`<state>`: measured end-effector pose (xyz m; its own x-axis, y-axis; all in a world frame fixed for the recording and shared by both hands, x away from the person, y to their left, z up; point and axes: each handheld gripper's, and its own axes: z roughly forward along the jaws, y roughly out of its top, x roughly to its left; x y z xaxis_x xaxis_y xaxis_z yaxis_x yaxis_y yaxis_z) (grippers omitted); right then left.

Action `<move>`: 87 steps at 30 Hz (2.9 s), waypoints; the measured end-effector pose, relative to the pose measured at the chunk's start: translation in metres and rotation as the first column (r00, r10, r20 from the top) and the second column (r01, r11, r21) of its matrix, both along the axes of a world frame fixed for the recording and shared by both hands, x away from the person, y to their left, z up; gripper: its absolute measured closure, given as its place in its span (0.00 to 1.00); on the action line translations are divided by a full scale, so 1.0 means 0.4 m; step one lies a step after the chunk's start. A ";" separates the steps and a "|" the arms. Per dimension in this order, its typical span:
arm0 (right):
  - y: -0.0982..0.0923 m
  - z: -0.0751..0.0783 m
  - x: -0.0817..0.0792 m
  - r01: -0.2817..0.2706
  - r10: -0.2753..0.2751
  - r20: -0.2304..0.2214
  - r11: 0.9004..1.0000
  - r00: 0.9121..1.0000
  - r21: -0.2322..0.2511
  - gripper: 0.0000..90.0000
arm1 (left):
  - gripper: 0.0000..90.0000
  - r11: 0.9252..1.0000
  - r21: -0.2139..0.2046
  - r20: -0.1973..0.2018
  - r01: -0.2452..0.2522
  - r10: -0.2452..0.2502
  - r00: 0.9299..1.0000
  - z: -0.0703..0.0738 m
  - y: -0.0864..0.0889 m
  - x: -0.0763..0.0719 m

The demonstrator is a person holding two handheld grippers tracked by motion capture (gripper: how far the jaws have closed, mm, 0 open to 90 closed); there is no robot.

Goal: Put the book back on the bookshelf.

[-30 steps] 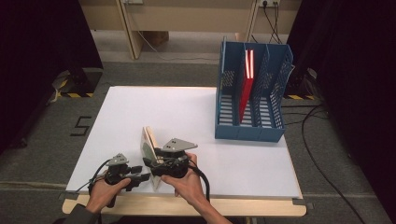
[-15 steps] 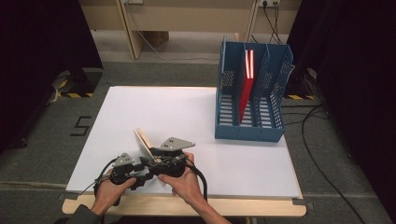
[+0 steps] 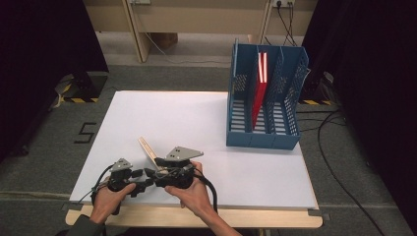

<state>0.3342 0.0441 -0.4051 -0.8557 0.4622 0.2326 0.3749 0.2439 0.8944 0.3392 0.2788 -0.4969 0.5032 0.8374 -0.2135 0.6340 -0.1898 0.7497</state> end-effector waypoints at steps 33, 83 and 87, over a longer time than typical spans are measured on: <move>0.006 -0.058 -0.018 0.074 -0.050 0.138 0.982 0.989 -0.173 0.48 | 0.32 1.000 -0.004 0.022 -0.031 0.031 0.999 0.005 0.015 0.003; -0.034 -0.180 0.037 0.103 -0.098 0.216 0.995 0.971 -0.010 0.78 | 0.31 0.999 -0.002 0.003 -0.041 0.041 0.999 0.003 0.024 0.007; -0.030 -0.194 0.044 0.102 -0.099 0.216 0.995 0.971 -0.002 0.78 | 0.31 0.999 -0.001 0.001 -0.041 0.041 0.999 0.002 0.025 0.008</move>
<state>0.3517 0.0319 -0.4826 -0.8342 0.5500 0.0416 0.1972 0.2271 0.9537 0.3425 0.2889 -0.4962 0.4689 0.8570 -0.2137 0.6406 -0.1634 0.7503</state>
